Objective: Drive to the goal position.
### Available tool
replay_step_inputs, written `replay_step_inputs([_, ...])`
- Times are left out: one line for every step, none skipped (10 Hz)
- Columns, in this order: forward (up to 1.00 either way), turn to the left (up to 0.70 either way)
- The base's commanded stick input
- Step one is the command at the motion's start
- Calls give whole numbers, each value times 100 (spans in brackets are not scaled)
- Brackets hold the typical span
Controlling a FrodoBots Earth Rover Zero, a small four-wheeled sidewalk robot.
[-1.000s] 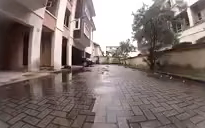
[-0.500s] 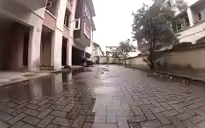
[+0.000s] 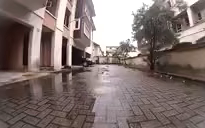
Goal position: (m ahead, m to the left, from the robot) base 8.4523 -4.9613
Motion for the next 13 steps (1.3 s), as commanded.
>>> replay_step_inputs([50,0])
replay_step_inputs([50,0])
replay_step_inputs([50,0])
replay_step_inputs([50,0])
replay_step_inputs([50,0])
replay_step_inputs([50,0])
replay_step_inputs([50,0])
replay_step_inputs([50,0])
replay_step_inputs([50,0])
replay_step_inputs([50,0])
replay_step_inputs([50,0])
replay_step_inputs([50,0])
replay_step_inputs([50,0])
